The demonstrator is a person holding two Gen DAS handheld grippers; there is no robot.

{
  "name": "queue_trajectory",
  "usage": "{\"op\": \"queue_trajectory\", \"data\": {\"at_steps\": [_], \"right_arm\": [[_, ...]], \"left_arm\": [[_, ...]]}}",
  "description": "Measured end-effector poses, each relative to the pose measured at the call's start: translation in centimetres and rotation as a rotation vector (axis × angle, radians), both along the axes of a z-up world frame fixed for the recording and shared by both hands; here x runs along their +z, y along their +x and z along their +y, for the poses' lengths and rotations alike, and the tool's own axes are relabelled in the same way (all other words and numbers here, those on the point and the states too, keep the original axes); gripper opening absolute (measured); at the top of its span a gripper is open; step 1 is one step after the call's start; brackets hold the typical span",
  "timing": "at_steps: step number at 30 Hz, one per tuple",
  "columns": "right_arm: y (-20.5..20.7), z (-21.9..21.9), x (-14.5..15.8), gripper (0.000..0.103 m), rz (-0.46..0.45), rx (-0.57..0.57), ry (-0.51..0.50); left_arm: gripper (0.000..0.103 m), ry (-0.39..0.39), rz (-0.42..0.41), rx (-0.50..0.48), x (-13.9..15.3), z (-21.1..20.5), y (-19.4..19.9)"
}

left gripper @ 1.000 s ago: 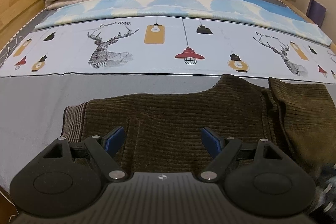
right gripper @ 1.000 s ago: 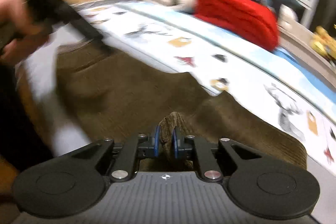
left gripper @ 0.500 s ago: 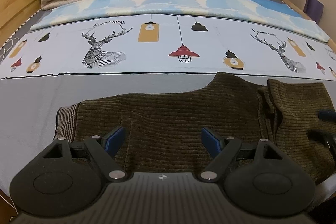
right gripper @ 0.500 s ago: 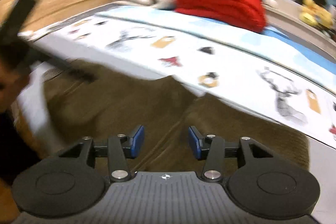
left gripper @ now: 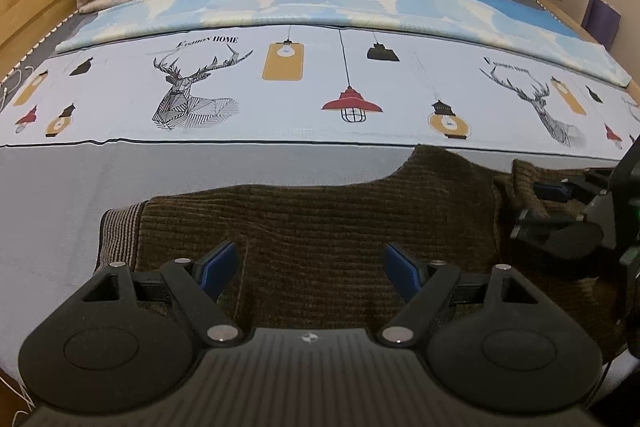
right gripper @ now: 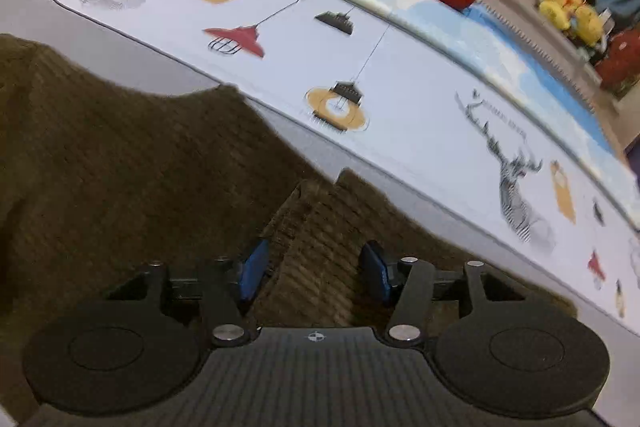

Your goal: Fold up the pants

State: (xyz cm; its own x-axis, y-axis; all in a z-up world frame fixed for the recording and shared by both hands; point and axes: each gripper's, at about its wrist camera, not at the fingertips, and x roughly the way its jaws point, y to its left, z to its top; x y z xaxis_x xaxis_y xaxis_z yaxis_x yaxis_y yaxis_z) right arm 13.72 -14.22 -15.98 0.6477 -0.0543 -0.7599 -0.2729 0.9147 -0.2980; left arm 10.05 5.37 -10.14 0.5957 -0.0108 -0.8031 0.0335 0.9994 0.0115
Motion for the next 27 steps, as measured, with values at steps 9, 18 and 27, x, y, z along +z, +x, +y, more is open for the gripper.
{"op": "queue_trajectory", "data": {"at_steps": [9,18,27], "right_arm": [[-0.9,1.4,2.3,0.016,-0.106,0.181,0.116],[-5.1,-6.3,7.8,0.052,-0.160,0.011,0.289],[-11.4,-23.2,6.3,0.062,0.014,-0.415,0.384]], "left_arm": [[0.084,-0.021,0.000,-0.002,0.2,-0.6,0.7],[0.084,-0.036,0.008,-0.016,0.1,-1.0,0.3],[0.084,-0.220,0.135,-0.096,-1.1,-2.4,-0.5]]}}
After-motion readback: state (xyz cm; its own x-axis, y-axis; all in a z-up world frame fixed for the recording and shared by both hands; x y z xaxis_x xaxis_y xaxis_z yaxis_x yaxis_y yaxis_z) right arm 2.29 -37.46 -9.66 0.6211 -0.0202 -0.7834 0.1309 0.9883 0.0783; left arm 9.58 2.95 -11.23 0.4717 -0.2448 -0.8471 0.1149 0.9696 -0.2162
